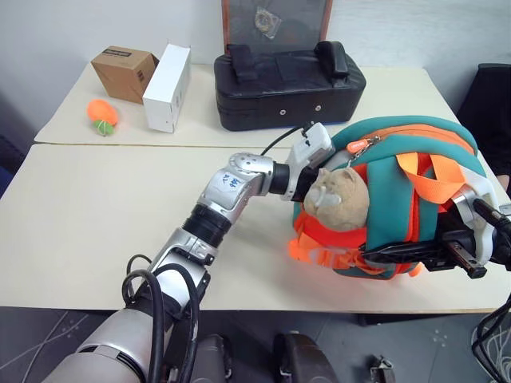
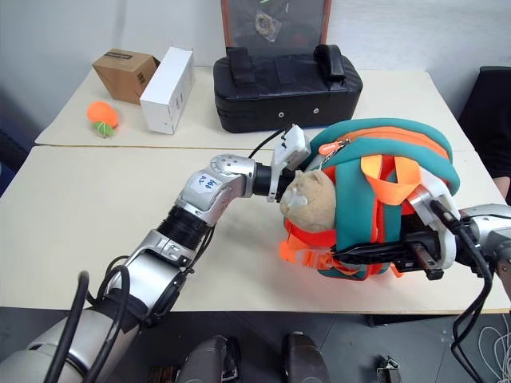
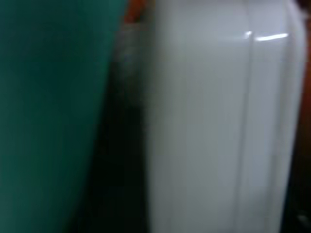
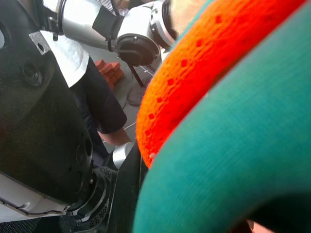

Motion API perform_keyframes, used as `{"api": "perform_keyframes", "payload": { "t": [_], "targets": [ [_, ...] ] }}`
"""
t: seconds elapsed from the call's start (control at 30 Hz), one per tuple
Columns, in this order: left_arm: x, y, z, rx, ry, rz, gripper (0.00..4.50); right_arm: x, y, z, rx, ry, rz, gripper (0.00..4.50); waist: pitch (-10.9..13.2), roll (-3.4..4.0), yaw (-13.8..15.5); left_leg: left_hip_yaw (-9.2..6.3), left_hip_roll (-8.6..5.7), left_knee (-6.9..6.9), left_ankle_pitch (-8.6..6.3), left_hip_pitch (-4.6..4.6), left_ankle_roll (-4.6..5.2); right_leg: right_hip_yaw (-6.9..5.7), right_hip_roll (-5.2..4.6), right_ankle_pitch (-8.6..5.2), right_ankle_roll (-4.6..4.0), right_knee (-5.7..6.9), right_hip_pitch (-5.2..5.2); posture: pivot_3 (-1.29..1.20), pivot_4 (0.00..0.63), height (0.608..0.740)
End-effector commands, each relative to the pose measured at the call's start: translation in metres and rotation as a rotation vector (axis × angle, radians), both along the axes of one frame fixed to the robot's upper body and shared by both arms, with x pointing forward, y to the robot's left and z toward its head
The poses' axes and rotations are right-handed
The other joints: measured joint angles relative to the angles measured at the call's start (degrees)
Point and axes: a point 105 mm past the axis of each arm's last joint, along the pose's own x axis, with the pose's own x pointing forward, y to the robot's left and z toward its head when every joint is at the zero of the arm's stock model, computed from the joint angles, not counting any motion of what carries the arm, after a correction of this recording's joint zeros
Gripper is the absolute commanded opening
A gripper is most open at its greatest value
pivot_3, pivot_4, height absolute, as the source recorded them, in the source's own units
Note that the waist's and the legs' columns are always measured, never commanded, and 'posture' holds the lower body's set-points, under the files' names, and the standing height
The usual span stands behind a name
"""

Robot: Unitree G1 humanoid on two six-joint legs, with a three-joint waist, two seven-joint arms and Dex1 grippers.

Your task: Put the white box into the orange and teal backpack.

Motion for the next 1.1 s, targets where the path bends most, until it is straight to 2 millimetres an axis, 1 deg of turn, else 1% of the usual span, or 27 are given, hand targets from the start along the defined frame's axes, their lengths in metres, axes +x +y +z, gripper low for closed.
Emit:
{"api": "perform_keyframes", "payload": {
  "t": [0.03, 0.17, 0.23, 0.3, 0.37, 0.47, 0.53, 0.57, 0.63, 0.67, 0.77, 0.9, 0.97, 1.0, 1.1],
  "targets": [
    [-0.009, 0.015, 0.017, -0.041, -0.041, -0.037, 3.47, 0.000, 0.002, 0.002, 0.001, -0.036, -0.009, 0.00, 0.00, 0.00, -0.36, -0.01, 0.01, -0.01, 0.02, 0.00, -0.03, -0.01, 0.01, 0.00, 0.00, 0.02, 0.00, 0.00, 0.150, 0.740],
    [-0.006, 0.055, 0.036, -0.068, -0.088, 0.030, 4.49, 0.003, 0.002, -0.001, 0.002, -0.039, -0.030, 0.00, 0.00, 0.01, -1.46, -0.01, 0.04, -0.08, 0.07, 0.11, -0.12, 0.02, 0.02, -0.02, -0.04, 0.15, 0.00, 0.00, 0.150, 0.740],
    [-0.010, 0.075, 0.047, -0.076, -0.110, 0.041, 4.49, 0.005, 0.003, -0.003, 0.003, -0.042, -0.040, 0.00, 0.00, 0.01, -1.46, -0.02, 0.05, -0.10, 0.11, 0.14, -0.17, 0.01, 0.03, -0.04, -0.07, 0.24, -0.01, 0.00, 0.150, 0.740],
    [-0.021, 0.097, 0.061, -0.090, -0.110, 0.009, 4.49, 0.008, 0.003, -0.005, 0.005, -0.049, -0.056, 0.00, 0.00, 0.01, -1.45, -0.03, 0.07, -0.11, 0.14, 0.15, -0.20, 0.00, 0.06, -0.04, -0.08, 0.25, -0.01, 0.00, 0.150, 0.740],
    [-0.033, 0.114, 0.073, -0.098, -0.108, -0.021, 4.49, 0.011, 0.004, -0.006, 0.008, -0.052, -0.065, 0.00, 0.00, 0.02, -1.31, -0.02, 0.07, -0.11, 0.14, 0.15, -0.20, 0.00, 0.05, -0.05, -0.08, 0.25, -0.01, 0.00, 0.150, 0.740],
    [-0.051, 0.129, 0.089, -0.114, -0.091, -0.067, 4.49, 0.013, 0.006, -0.005, 0.016, -0.054, -0.064, 0.00, 0.00, 0.02, -0.90, -0.02, 0.04, -0.07, 0.12, 0.14, -0.18, -0.02, 0.01, -0.04, -0.08, 0.24, 0.01, 0.00, 0.150, 0.740],
    [-0.064, 0.130, 0.098, -0.133, -0.070, -0.103, 4.49, 0.014, 0.008, -0.004, 0.024, -0.053, -0.063, 0.00, 0.00, 0.01, -0.70, -0.08, 0.01, -0.01, 0.12, 0.13, -0.14, -0.07, -0.03, -0.04, -0.08, 0.23, 0.07, 0.00, 0.150, 0.740],
    [-0.070, 0.127, 0.098, -0.131, -0.064, -0.122, 4.49, 0.014, 0.009, -0.004, 0.027, -0.052, -0.062, 0.00, 0.00, 0.01, -0.66, -0.11, 0.01, 0.02, 0.11, 0.11, -0.13, -0.09, -0.03, -0.04, -0.08, 0.23, 0.09, 0.00, 0.150, 0.740],
    [-0.084, 0.117, 0.094, -0.113, -0.078, -0.178, 4.49, 0.014, 0.010, -0.004, 0.034, -0.044, -0.059, 0.00, 0.00, 0.01, -0.65, -0.15, -0.01, 0.05, 0.10, 0.12, -0.10, -0.11, -0.04, -0.04, -0.06, 0.21, 0.16, 0.00, 0.150, 0.740],
    [-0.088, 0.112, 0.089, -0.093, -0.087, -0.188, 4.49, 0.014, 0.011, -0.004, 0.036, -0.042, -0.057, 0.00, 0.00, 0.01, -0.70, -0.15, -0.01, 0.04, 0.09, 0.12, -0.10, -0.10, -0.04, -0.03, -0.06, 0.20, 0.16, 0.00, 0.150, 0.740],
    [-0.083, 0.099, 0.074, -0.030, -0.112, -0.148, 4.49, 0.014, 0.013, -0.003, 0.041, -0.039, -0.052, 0.00, 0.00, 0.01, -0.76, -0.14, -0.01, 0.02, 0.10, 0.14, -0.12, -0.09, -0.01, -0.03, -0.06, 0.21, 0.17, 0.00, 0.150, 0.740],
    [-0.086, 0.091, 0.055, 0.036, -0.112, -0.186, 4.49, 0.014, 0.014, -0.001, 0.050, -0.032, -0.051, 0.00, 0.00, 0.02, -1.10, -0.08, 0.03, -0.03, 0.13, 0.21, -0.17, 0.00, 0.08, -0.04, -0.06, 0.22, 0.15, 0.00, 0.150, 0.740],
    [-0.071, 0.083, 0.044, 0.072, -0.158, -0.110, 4.49, 0.012, 0.015, 0.002, 0.071, -0.029, -0.040, 0.00, 0.00, 0.02, -0.92, -0.08, 0.04, -0.05, 0.14, 0.21, -0.19, 0.01, 0.10, -0.04, -0.07, 0.22, 0.13, 0.00, 0.150, 0.740],
    [-0.065, 0.078, 0.041, 0.074, -0.175, -0.076, 4.49, 0.008, 0.016, 0.004, 0.087, -0.020, -0.025, 0.00, 0.00, 0.02, -0.86, -0.08, 0.03, -0.05, 0.14, 0.21, -0.19, 0.01, 0.10, -0.04, -0.07, 0.21, 0.13, 0.00, 0.150, 0.740],
    [-0.055, 0.071, 0.041, 0.052, -0.202, -0.018, 4.49, 0.003, 0.018, 0.006, 0.100, -0.009, -0.008, 0.00, 0.00, 0.01, -0.76, -0.08, 0.00, 0.00, 0.12, 0.19, -0.14, 0.03, 0.06, -0.04, -0.07, 0.19, 0.15, 0.00, 0.150, 0.740]
  ]
}}
